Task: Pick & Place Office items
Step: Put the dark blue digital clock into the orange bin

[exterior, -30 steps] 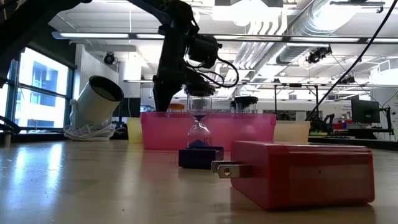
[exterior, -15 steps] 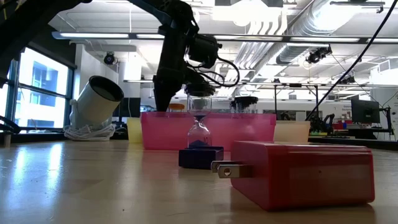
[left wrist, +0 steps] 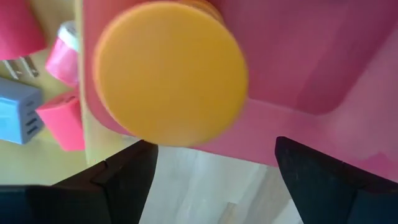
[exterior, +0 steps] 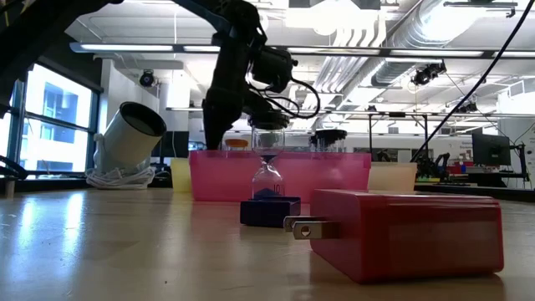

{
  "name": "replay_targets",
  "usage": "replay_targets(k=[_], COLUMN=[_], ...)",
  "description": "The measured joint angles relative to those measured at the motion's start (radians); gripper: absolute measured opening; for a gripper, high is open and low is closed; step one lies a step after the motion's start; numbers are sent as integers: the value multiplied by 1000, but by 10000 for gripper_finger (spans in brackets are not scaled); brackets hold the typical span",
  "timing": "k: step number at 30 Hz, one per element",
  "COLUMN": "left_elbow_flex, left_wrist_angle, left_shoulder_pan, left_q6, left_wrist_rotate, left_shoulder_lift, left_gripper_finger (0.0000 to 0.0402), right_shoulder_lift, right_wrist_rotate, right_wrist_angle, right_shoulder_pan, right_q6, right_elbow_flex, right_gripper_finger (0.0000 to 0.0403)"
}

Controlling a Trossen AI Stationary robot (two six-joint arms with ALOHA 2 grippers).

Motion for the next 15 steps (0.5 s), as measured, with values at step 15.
replay_targets(k=[15], left_elbow_flex=[4], left_wrist_angle=[9], left_shoulder_pan=[-6], left_q6=[-25], left_wrist_rotate=[4], left_shoulder_lift=[-75], left_gripper_finger=[317], right_shoulder_lift=[0], right_wrist_rotate=[2], right_wrist_angle=[6], right_shoulder_pan=[-17], right_q6=[-36], right_elbow_flex=[0], right_gripper_finger=[311])
